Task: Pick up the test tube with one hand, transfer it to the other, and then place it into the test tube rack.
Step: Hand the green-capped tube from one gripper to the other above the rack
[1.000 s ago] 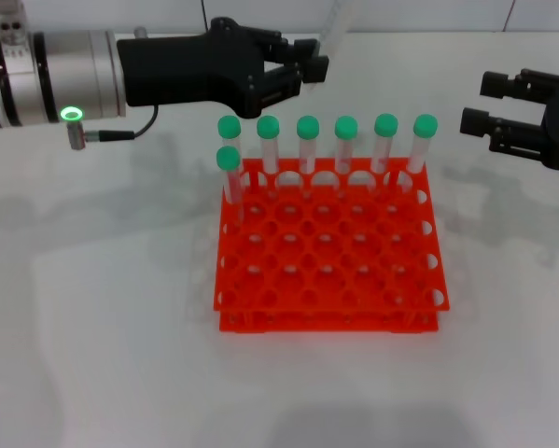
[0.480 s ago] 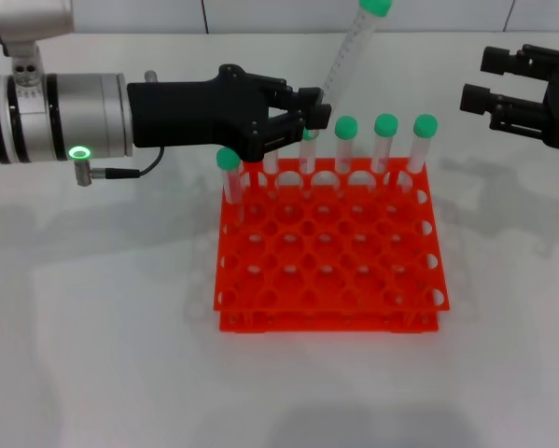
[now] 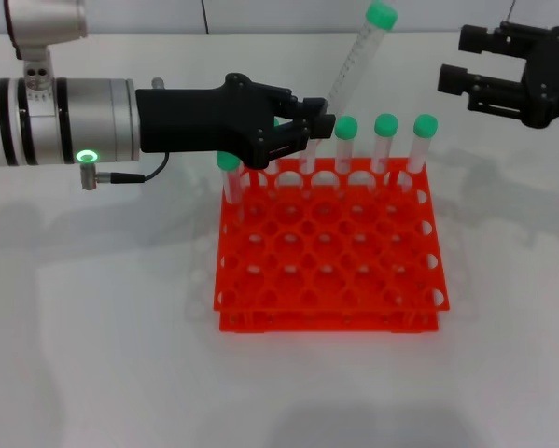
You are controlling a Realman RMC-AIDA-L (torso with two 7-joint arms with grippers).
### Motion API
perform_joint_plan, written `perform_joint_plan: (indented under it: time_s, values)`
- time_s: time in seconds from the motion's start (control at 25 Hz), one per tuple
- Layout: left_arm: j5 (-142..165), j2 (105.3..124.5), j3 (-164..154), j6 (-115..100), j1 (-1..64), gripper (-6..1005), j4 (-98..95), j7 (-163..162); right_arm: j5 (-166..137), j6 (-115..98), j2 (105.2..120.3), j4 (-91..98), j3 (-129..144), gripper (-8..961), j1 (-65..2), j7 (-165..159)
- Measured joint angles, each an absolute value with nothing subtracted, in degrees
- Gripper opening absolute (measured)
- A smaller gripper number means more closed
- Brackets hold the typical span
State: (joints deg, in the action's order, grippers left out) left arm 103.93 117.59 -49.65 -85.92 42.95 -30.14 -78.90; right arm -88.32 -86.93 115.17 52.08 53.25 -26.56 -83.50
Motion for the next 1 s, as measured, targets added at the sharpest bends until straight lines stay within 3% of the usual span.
perform_joint_plan:
  time_s: [1.0]
  values:
    - [104.23,117.60,-49.66,-85.87,43.29,173,-30.14,-79.54,-86.43,-87.14,115.31,51.87,55.32,590,-30.31,-83.88]
